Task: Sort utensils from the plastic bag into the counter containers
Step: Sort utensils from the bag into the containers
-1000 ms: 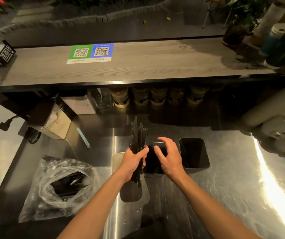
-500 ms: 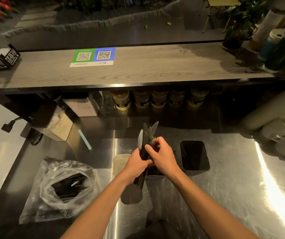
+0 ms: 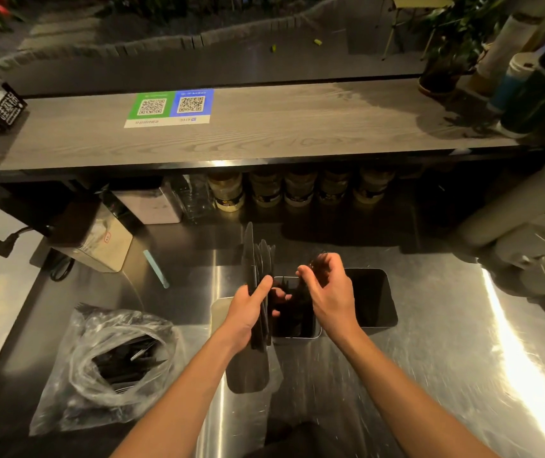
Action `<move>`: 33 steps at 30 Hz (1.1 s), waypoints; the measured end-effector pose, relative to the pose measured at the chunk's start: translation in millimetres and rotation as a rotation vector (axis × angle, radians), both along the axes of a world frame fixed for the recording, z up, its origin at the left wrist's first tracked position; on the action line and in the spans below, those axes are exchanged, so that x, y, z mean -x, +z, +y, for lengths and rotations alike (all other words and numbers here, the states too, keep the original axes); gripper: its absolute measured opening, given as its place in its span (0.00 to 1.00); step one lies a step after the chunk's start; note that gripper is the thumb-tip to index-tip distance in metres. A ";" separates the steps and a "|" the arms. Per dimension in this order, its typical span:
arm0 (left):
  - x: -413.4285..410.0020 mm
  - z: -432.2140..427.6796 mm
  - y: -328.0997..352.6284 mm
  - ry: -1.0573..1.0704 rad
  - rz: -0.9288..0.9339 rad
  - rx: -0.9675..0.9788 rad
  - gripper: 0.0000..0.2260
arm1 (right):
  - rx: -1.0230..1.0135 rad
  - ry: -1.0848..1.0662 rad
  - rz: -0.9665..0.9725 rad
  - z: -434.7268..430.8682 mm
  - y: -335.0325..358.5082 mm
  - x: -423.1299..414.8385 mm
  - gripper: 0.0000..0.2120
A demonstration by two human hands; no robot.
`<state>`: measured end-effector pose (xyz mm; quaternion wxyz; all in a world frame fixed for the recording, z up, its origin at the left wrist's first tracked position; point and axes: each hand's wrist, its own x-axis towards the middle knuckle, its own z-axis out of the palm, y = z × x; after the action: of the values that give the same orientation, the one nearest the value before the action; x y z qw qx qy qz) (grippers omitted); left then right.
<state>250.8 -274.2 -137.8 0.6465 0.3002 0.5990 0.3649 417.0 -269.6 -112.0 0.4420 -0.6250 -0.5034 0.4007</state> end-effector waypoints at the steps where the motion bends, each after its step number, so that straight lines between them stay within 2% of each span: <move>1: -0.3 0.3 0.6 0.013 0.020 -0.003 0.17 | -0.021 -0.002 -0.059 -1.2 -1.8 -0.1 0.08; 4: 1.8 1.1 0.9 0.040 0.039 -0.009 0.14 | -0.012 0.084 -0.223 -3.2 -12.5 -0.8 0.09; 6: 4.7 0.7 0.1 0.035 -0.028 -0.005 0.13 | 0.032 0.238 -0.376 -4.6 -20.9 -0.8 0.09; 8: 6.8 -0.4 2.5 0.029 -0.078 -0.005 0.12 | -0.009 0.309 -0.492 -6.7 -28.9 -0.4 0.09; 12: 7.7 -2.4 3.2 0.005 -0.130 -0.007 0.11 | -0.082 0.236 -0.472 -10.2 -31.0 -1.0 0.09; 15: 9.0 -2.4 2.8 -0.045 -0.069 -0.021 0.14 | -0.040 0.232 -0.493 -10.8 -31.9 0.5 0.08; 17: 7.9 -2.5 3.9 -0.081 -0.042 -0.030 0.13 | 0.014 0.174 -0.370 -9.5 -26.3 1.6 0.09; 20: -0.7 -3.2 9.4 -0.113 -0.029 -0.024 0.09 | 0.195 0.185 0.084 -5.8 -6.7 6.4 0.19; 22: -9.6 -2.9 14.5 -0.144 -0.032 -0.022 0.10 | 0.297 0.233 0.278 -1.9 2.6 12.4 0.21; 26: -21.7 -3.0 29.5 -0.293 -0.132 -0.039 0.12 | 0.349 0.164 0.426 6.0 7.9 11.8 0.11; 30: -23.7 -0.8 35.2 -0.266 -0.324 0.059 0.15 | 0.373 0.126 0.553 3.6 14.1 -4.1 0.11; 33: -31.1 -0.2 36.4 -0.268 -0.315 0.059 0.14 | 0.339 0.108 0.531 0.3 16.0 -12.3 0.12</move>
<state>281.9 -274.4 -101.5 0.7833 0.2974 0.4558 0.3005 429.3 -269.3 -96.0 0.4257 -0.5359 -0.3289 0.6507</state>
